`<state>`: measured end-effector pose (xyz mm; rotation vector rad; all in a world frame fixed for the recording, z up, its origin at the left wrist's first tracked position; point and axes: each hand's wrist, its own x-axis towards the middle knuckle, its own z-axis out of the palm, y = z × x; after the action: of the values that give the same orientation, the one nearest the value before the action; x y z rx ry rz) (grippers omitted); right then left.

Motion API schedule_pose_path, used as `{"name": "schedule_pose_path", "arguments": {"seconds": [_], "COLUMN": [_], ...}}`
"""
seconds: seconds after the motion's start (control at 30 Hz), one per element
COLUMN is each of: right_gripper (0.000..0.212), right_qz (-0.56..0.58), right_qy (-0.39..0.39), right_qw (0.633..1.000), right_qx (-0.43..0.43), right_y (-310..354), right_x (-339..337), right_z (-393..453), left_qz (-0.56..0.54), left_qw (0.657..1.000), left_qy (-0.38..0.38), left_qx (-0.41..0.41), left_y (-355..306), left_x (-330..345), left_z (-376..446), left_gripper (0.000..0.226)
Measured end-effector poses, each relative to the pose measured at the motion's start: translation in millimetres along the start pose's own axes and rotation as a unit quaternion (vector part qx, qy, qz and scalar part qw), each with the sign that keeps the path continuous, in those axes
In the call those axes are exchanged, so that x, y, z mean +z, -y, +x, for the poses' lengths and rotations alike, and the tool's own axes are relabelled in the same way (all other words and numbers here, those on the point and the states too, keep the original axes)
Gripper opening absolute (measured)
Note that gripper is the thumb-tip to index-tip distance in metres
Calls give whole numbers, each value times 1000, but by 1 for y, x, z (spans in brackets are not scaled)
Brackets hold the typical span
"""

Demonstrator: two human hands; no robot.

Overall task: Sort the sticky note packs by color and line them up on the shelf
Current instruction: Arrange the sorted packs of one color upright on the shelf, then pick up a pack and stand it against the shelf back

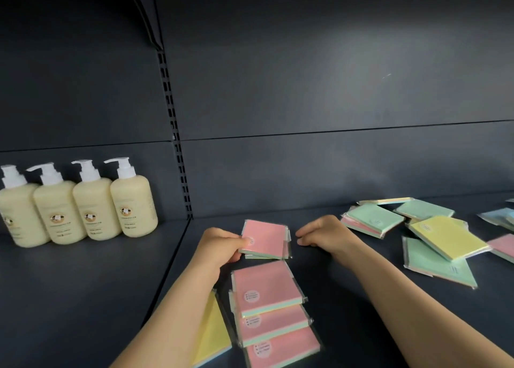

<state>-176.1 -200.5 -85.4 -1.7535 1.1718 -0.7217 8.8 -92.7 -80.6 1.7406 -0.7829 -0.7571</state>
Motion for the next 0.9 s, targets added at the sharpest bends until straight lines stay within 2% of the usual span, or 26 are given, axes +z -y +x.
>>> {"name": "schedule_pose_path", "arguments": {"seconds": [0.13, 0.3, 0.43, 0.53, 0.63, 0.77, 0.83, 0.9], "right_gripper": [19, 24, 26, 32, 45, 69, 76, 73], "right_qz": [-31, -83, -179, -257, -323, -314, -305, -280], "right_qy": [-26, -67, -83, -83, -80, -63, -36, -9], "right_qw": [999, 993, 977, 961, 943, 947, 951, 960], "right_qx": [-4, -41, -79, -61, -21, 38, 33, 20], "right_y": [-2, -5, -7, -17, -33, -62, -72, -75], "right_x": [0, -10, -68, -132, -193, -241, -249, -253], "right_z": [0, -15, -42, -60, -67, -67, -61, -56], "left_qz": [124, 176, 233, 255, 248, 255, 279, 296], "left_qw": [991, 981, 958, 949, 950, 944, 937, 936], "left_qy": [-5, -5, -33, -5, 65, 151, 172, 171], "left_qx": [38, 77, 162, 187, 181, 145, 122, 85], "left_y": [1, -9, -49, -77, -86, -76, -73, -74], "left_x": [2, 5, 20, 52, 100, 176, 209, 236], "left_z": [-1, -8, -25, -48, -68, -81, -85, -90], "left_gripper": [20, 29, 32, 30, 26, 22, 36, 42]}}
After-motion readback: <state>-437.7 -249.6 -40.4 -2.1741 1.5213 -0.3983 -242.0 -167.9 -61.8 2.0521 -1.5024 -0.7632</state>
